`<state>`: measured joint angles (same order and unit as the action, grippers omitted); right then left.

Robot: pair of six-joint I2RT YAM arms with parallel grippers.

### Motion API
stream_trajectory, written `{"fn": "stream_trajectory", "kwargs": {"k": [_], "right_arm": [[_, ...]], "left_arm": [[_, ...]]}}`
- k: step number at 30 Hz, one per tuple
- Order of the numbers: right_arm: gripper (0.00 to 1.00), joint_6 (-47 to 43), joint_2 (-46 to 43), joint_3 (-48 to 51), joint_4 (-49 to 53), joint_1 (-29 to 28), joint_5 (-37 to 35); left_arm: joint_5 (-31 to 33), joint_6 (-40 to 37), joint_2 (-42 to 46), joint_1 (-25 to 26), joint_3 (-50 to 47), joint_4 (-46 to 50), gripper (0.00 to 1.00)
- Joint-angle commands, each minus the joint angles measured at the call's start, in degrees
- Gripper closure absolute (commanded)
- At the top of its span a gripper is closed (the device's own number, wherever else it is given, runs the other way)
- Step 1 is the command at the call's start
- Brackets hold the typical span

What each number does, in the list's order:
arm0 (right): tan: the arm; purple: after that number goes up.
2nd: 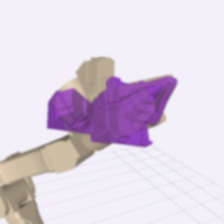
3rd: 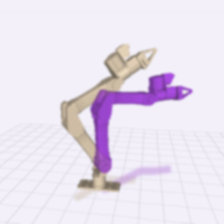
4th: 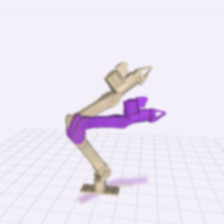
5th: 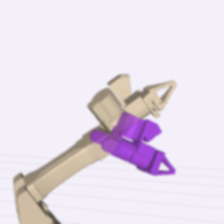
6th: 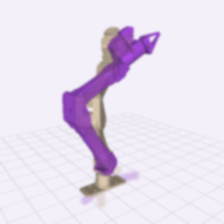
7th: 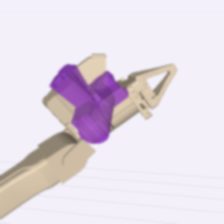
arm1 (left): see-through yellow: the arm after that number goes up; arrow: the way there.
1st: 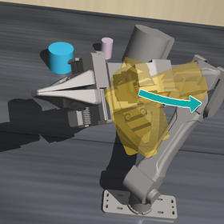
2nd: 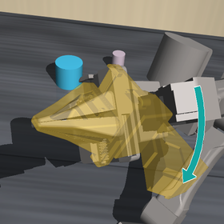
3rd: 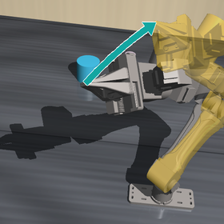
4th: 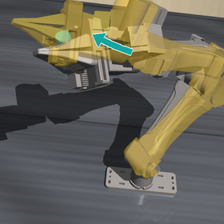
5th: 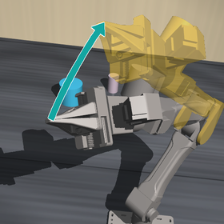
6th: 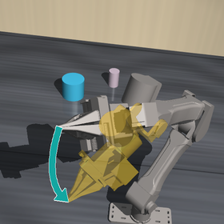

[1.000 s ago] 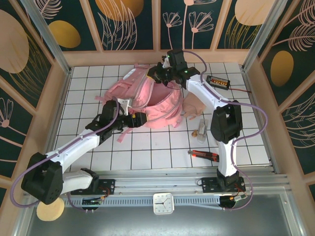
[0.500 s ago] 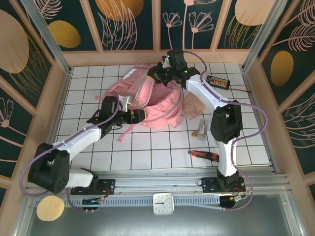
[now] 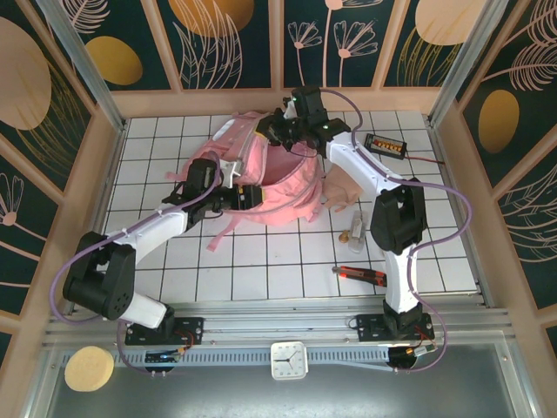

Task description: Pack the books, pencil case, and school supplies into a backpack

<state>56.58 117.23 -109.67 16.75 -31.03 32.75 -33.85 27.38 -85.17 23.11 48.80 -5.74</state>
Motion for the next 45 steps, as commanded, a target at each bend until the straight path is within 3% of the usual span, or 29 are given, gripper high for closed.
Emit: {"fn": "stream_trajectory", "kwargs": {"k": [1, 12, 17, 25, 31, 35, 41, 45], "right_arm": [[1.00, 2.48, -1.74, -4.52, -6.06, -2.08, 4.25], [1.00, 2.92, -1.30, -4.40, -6.46, -2.11, 3.98], [1.00, 3.28, -0.97, -4.90, -6.55, -2.17, 3.99], [1.00, 3.89, -1.20, -5.10, -6.73, -2.55, 3.77], [1.00, 4.16, -1.60, -4.92, -6.82, -2.86, 3.46], [1.00, 4.17, -1.65, -4.72, -6.90, -2.92, 3.46], [1.00, 2.82, -2.98, -2.67, -6.09, -1.34, 3.33], [1.00, 0.44, -3.89, -1.72, -4.17, -0.61, 3.02]], "left_arm": [[-1.92, -2.66, -0.79, -0.33, 2.25, -2.80, 0.43], [-4.25, -0.83, -0.87, -0.26, 1.83, -6.64, 0.44], [-4.17, -0.80, -1.41, -0.09, 1.51, -6.52, 0.51], [-1.27, -0.49, -3.59, -0.08, 2.87, -5.13, 0.71], [0.10, -0.51, -4.28, 0.08, 3.51, -4.62, 0.73], [0.10, -1.05, -5.18, 0.28, 4.42, -2.96, 0.89], [3.79, -6.99, -2.62, 0.27, 5.70, 7.84, 1.00], [12.08, -13.46, 1.78, 0.20, 5.22, 20.33, 1.00]]}}
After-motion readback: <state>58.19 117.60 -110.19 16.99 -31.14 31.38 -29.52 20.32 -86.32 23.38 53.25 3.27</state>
